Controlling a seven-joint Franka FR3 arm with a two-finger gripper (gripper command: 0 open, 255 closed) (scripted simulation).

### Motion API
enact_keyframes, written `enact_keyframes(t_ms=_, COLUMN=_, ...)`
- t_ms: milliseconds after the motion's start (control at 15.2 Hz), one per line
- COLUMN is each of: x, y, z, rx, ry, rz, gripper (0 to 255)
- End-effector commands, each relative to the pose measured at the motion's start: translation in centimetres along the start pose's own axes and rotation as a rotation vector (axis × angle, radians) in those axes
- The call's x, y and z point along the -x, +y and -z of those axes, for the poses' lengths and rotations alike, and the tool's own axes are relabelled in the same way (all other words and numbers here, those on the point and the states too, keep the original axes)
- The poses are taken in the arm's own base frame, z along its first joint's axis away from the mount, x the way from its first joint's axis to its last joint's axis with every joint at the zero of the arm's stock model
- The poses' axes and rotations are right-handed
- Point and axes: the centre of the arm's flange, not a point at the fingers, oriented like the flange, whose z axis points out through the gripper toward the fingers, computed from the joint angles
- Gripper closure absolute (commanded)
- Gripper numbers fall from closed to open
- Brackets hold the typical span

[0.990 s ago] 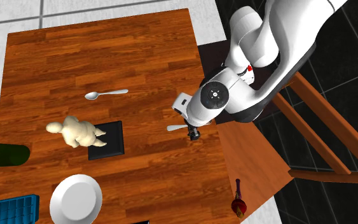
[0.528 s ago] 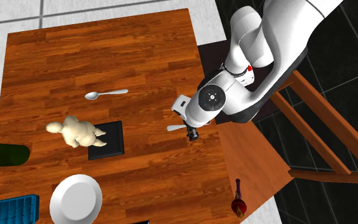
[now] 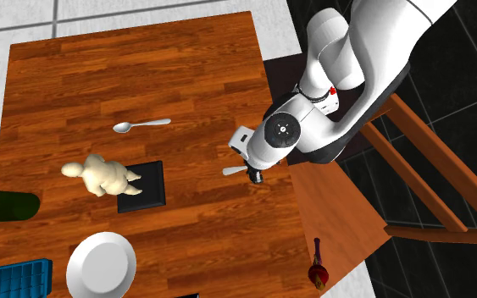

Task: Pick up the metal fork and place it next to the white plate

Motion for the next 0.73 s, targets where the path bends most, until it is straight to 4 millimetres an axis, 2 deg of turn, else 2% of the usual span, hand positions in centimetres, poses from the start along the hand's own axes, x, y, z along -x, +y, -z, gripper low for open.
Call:
enact_keyframes(t_ms=0, x=0.0, y=0.0, z=0.0, rx=0.000, ry=0.000, rz=0.000, gripper=255)
enact_keyframes(t_ms=264, x=0.0, y=0.0, z=0.0, rx=0.000, ry=0.000, rz=0.000, gripper=255)
enact_keyframes(t_ms=660, x=-0.5, y=0.0, z=3.1, rx=0.000, ry=0.000, rz=0.000, gripper=255)
